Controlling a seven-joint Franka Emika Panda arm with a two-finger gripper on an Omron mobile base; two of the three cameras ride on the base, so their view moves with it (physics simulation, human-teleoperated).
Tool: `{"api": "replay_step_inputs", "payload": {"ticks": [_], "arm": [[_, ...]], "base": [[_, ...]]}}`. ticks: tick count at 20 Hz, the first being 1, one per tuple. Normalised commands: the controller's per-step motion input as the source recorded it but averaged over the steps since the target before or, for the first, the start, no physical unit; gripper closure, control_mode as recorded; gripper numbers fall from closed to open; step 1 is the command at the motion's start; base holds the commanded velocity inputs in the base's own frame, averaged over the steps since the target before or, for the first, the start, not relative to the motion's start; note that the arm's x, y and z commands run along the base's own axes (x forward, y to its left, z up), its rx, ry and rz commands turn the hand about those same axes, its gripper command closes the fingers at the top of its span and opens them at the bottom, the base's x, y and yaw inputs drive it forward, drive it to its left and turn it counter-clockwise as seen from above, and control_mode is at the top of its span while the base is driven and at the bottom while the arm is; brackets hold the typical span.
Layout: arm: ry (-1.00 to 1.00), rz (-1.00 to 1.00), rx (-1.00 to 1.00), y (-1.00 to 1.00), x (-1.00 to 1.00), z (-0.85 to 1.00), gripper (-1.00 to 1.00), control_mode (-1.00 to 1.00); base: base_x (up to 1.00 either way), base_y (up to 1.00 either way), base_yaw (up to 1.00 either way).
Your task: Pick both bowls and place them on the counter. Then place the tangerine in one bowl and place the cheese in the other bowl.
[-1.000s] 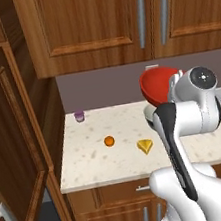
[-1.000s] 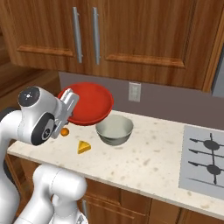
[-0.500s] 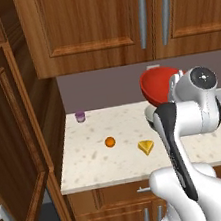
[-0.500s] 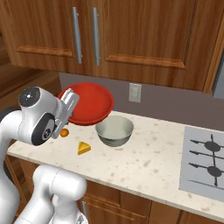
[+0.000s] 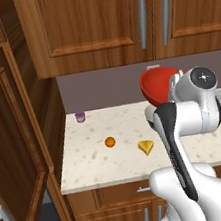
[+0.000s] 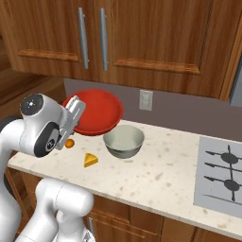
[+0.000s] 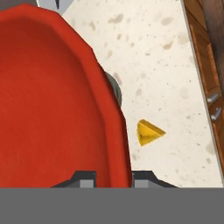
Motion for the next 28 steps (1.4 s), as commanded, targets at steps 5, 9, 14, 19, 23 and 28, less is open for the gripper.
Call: {"api": "replay_step_inputs", "payload": {"ticks": [5,9,14,19,23,28], "arm": [[0.0,0.01,0.01,-0.35,0.0,0.0,1.0,-1.0],[0.0,0.05,0.0,-0.41,-0.02,0.0,1.0,-1.0],[0.0,0.07,-0.01,-0.45,-0.22,-0.02,1.0,-1.0],[0.02,0.09,-0.01,-0.71,-0.17,-0.06,1.0,-1.0],[0.1,0.11,-0.08,-0.69,-0.06,-0.17,1.0,-1.0],[0.06,0.04,-0.12,-0.62,-0.06,-0.31,1.0,-1.0]], "base": [[0.0,0.0,0.0],[0.0,0.0,0.0],[0.0,0.0,0.0],[0.0,0.0,0.0],[0.0,0.0,0.0],[0.0,0.0,0.0]]}}
